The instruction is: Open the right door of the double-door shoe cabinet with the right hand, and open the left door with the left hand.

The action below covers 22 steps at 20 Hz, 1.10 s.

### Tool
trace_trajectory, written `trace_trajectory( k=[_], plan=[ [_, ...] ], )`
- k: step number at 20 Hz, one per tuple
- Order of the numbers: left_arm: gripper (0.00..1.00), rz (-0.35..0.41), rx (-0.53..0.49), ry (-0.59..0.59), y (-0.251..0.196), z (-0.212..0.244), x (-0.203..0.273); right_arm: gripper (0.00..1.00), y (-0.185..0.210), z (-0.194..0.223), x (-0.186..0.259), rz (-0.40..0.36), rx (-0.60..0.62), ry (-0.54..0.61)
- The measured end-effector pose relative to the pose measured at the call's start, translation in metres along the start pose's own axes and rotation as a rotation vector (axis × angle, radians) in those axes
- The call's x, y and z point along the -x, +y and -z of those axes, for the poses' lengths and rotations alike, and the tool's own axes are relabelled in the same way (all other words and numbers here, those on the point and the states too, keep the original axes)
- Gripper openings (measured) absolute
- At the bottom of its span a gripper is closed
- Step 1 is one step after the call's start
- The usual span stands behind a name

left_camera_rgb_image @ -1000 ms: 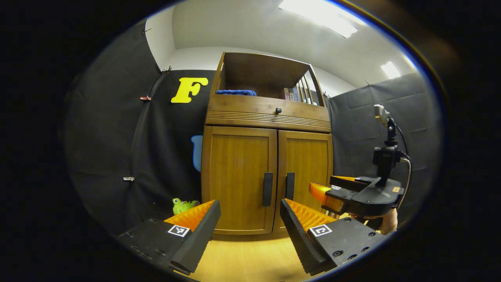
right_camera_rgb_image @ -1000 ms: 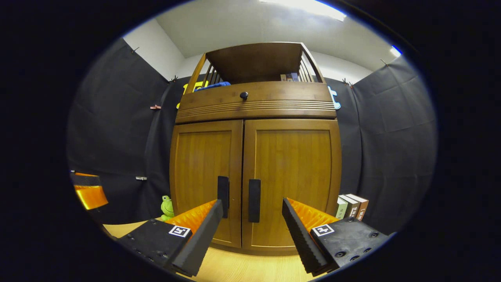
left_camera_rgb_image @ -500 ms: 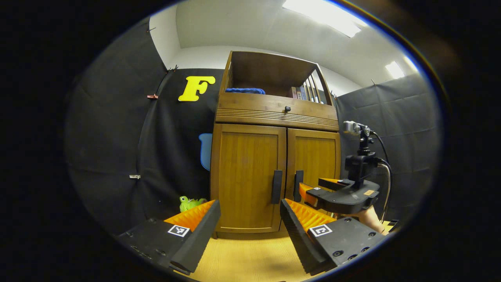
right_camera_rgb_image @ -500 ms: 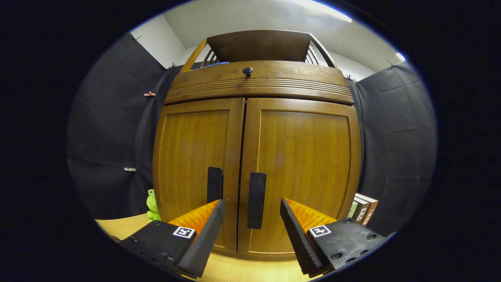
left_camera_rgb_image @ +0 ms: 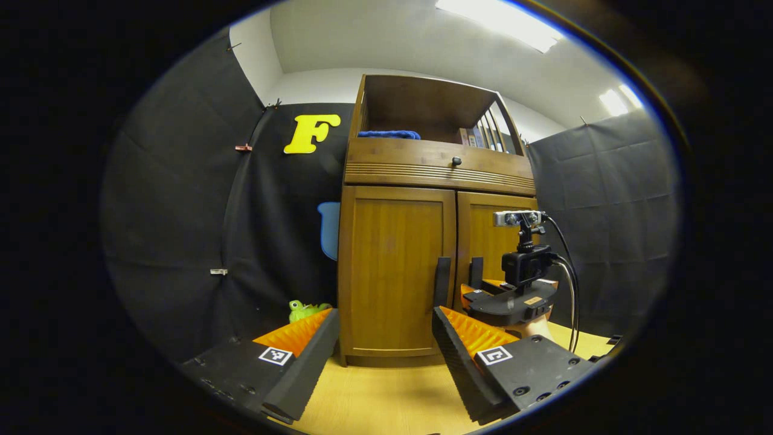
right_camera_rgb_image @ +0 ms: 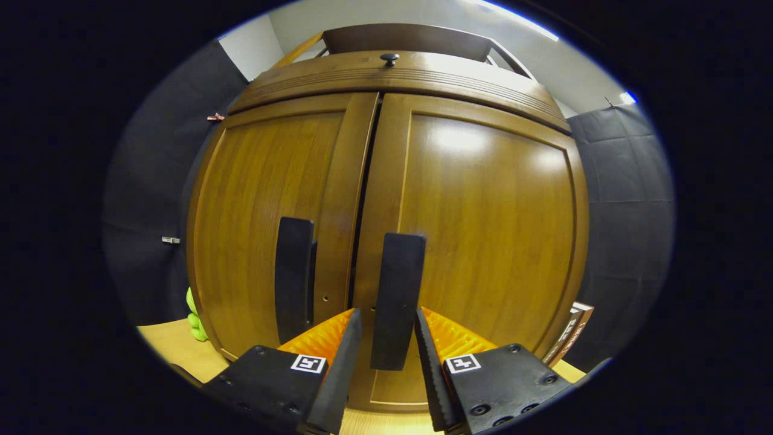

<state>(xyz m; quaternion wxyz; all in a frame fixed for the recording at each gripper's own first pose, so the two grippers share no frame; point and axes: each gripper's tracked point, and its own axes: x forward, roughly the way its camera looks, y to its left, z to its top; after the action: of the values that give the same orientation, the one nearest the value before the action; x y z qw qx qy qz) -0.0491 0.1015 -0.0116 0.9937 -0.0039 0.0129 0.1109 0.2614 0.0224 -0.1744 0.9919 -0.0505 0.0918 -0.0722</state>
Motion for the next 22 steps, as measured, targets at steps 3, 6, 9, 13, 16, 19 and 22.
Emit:
trace_trajectory(
  k=[3,6,9,13,16,19,22],
  plan=[
    [0.95,-0.018,-0.007,0.03,0.008,0.006,-0.001,0.41,-0.007,-0.001,-0.004,0.043,-0.032,-0.016],
    [0.95,-0.024,-0.006,0.051,0.013,0.012,-0.001,0.3,-0.004,-0.002,-0.003,0.025,-0.077,-0.017],
    [0.95,-0.035,-0.008,0.053,0.016,0.014,0.003,0.29,-0.003,-0.004,-0.002,0.004,-0.058,-0.012],
    [0.95,-0.027,-0.01,0.046,0.013,0.011,0.01,0.29,-0.005,-0.003,0.014,-0.018,-0.059,0.007],
    [0.95,-0.02,-0.003,0.048,0.008,0.011,0.017,0.24,-0.006,-0.004,0.031,-0.029,-0.061,0.01],
    [0.95,-0.011,0.001,0.037,0.001,0.006,0.025,0.29,-0.01,-0.005,0.046,-0.042,-0.057,0.012],
    [0.95,0.007,0.008,0.019,-0.01,0.002,0.033,0.29,-0.014,-0.007,0.06,-0.058,-0.054,0.013]
  ],
)
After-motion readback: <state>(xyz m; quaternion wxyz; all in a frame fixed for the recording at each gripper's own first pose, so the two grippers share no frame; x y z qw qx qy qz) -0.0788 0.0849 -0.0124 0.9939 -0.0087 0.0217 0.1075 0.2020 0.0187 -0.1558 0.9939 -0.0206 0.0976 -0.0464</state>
